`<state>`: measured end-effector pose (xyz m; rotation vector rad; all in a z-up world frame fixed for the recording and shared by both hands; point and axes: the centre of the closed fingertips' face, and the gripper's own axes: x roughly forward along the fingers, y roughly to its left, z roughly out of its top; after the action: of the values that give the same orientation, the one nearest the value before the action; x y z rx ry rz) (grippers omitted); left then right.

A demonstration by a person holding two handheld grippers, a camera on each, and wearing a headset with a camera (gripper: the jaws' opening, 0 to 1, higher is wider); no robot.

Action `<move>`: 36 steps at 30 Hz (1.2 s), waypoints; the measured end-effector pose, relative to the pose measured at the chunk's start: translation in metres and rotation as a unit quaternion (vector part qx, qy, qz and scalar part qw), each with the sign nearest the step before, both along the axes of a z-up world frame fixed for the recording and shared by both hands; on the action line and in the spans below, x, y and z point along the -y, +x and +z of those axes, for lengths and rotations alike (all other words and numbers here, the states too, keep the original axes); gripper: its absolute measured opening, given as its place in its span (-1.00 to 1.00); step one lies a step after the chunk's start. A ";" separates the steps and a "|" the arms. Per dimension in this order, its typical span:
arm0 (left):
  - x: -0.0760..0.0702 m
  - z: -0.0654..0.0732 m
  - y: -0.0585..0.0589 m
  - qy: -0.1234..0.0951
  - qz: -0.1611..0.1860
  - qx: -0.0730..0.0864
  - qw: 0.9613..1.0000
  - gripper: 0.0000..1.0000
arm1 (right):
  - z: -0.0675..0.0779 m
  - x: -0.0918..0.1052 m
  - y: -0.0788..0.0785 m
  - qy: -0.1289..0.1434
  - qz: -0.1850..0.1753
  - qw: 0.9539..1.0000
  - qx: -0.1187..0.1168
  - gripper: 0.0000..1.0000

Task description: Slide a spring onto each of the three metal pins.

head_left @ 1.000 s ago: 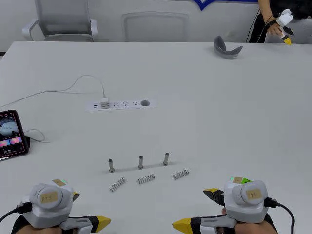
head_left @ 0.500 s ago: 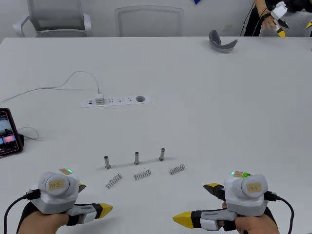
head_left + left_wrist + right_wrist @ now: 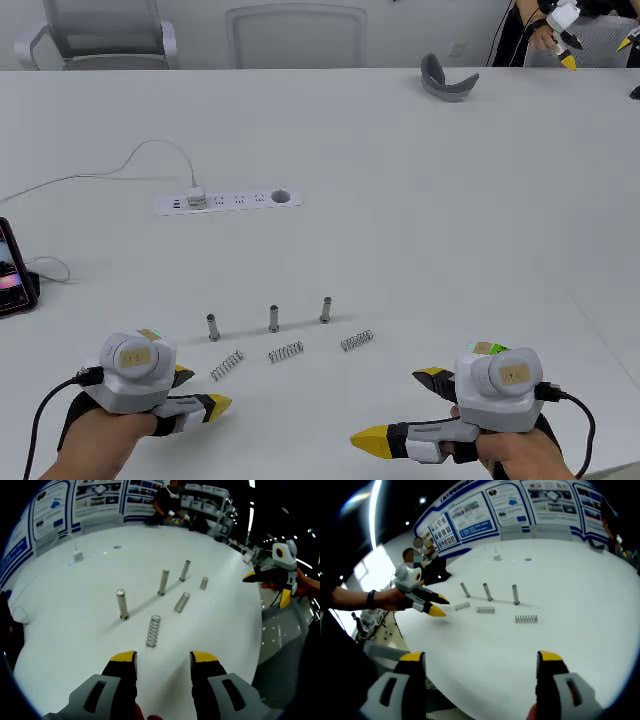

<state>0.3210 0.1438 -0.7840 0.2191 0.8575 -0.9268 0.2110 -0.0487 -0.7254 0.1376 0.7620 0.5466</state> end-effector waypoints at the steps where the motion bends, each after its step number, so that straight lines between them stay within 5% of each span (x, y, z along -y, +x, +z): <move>1: 0.000 -0.001 0.001 0.003 0.001 0.001 1.000 -0.17 | 0.000 0.000 0.000 0.001 -0.001 1.000 0.000 0.86; 14: 0.008 -0.011 0.014 0.020 0.011 0.007 1.000 -0.60 | -0.002 0.002 -0.003 0.005 -0.004 1.000 -0.003 0.86; 23: 0.013 -0.019 0.022 0.020 0.022 0.010 1.000 -0.71 | -0.004 0.004 -0.004 0.007 -0.005 1.000 -0.005 0.85; 24: 0.012 -0.020 0.021 0.023 0.032 0.003 0.999 -0.74 | -0.004 0.005 -0.004 0.007 -0.006 1.000 -0.005 0.85; 31: 0.018 -0.020 0.018 0.031 0.002 0.023 0.999 -0.78 | -0.004 0.004 -0.003 0.011 -0.008 1.000 -0.005 0.85; 36: 0.016 -0.018 0.011 0.020 0.016 0.009 1.000 -0.79 | -0.004 0.003 -0.003 0.013 -0.009 1.000 -0.004 0.85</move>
<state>0.3316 0.1281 -0.8023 0.2472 0.8603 -0.8765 0.2080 -0.0518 -0.7295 0.1707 0.7610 0.5403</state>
